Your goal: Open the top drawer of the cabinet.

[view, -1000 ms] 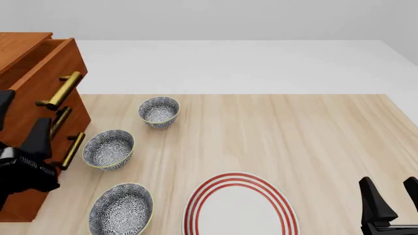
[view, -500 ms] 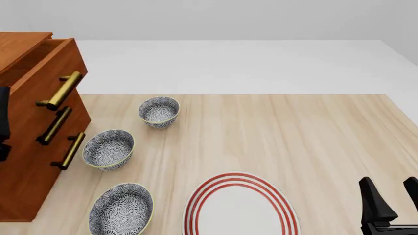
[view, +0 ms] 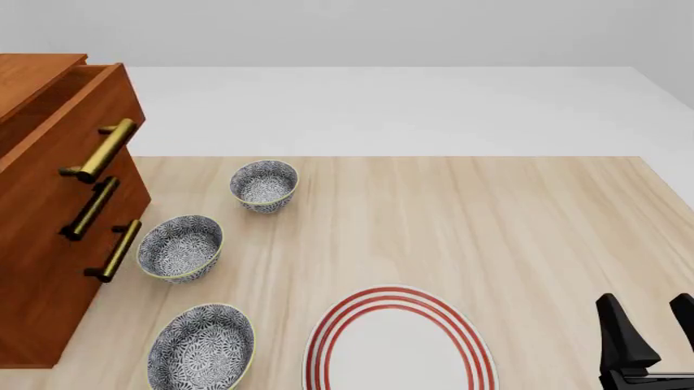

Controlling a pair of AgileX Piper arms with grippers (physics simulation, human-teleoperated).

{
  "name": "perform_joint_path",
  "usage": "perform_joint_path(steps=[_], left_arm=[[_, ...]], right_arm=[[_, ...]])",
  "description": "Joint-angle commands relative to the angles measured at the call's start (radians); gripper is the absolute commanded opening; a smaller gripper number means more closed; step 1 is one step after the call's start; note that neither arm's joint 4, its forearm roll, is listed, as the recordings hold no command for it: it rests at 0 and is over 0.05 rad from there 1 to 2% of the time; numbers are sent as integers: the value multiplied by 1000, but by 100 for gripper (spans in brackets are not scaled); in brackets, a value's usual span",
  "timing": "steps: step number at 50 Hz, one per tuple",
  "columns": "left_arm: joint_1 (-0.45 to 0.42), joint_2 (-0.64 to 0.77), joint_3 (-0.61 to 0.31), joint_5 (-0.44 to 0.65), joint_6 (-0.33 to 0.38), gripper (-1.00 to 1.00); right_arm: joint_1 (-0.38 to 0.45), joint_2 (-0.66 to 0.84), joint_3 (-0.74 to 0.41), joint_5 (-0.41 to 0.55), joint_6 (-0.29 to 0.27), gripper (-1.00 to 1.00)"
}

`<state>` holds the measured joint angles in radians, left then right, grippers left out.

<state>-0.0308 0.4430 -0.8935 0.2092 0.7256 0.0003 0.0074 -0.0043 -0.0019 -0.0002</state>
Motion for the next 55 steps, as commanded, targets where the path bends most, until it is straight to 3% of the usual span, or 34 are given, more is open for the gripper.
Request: perform_joint_path(steps=[1, 4, 6, 7, 8, 12, 14, 15, 17, 20, 26, 31, 35, 36, 37, 42, 46, 48, 55], left_arm=[[34, 39, -146, 193, -213, 100], [57, 56, -173, 227, -287, 100], [93, 111, -231, 281, -430, 100], [84, 76, -210, 248, -351, 100], [94, 90, -227, 264, -395, 100], [76, 88, -235, 284, -391, 100], [93, 115, -261, 305, -438, 100], [106, 144, -286, 331, -503, 100], [103, 142, -283, 332, -492, 100], [124, 169, -309, 350, -570, 100], [110, 187, -335, 391, -617, 100], [83, 209, -361, 435, -697, 100], [76, 214, -379, 450, -699, 100], [69, 221, -392, 464, -739, 100], [64, 219, -394, 470, -714, 100], [48, 215, -394, 495, -724, 100], [25, 212, -382, 535, -793, 100], [37, 210, -382, 528, -775, 100], [20, 226, -396, 565, -812, 100]], right_arm=[[0, 0, 0, 0, 0, 100], [0, 0, 0, 0, 0, 100], [0, 0, 0, 0, 0, 100], [0, 0, 0, 0, 0, 100], [0, 0, 0, 0, 0, 100], [0, 0, 0, 0, 0, 100], [0, 0, 0, 0, 0, 100], [0, 0, 0, 0, 0, 100], [0, 0, 0, 0, 0, 100], [0, 0, 0, 0, 0, 100], [0, 0, 0, 0, 0, 100], [0, 0, 0, 0, 0, 100], [0, 0, 0, 0, 0, 100], [0, 0, 0, 0, 0, 100], [0, 0, 0, 0, 0, 100], [0, 0, 0, 0, 0, 100], [0, 0, 0, 0, 0, 100], [0, 0, 0, 0, 0, 100], [0, 0, 0, 0, 0, 100]])
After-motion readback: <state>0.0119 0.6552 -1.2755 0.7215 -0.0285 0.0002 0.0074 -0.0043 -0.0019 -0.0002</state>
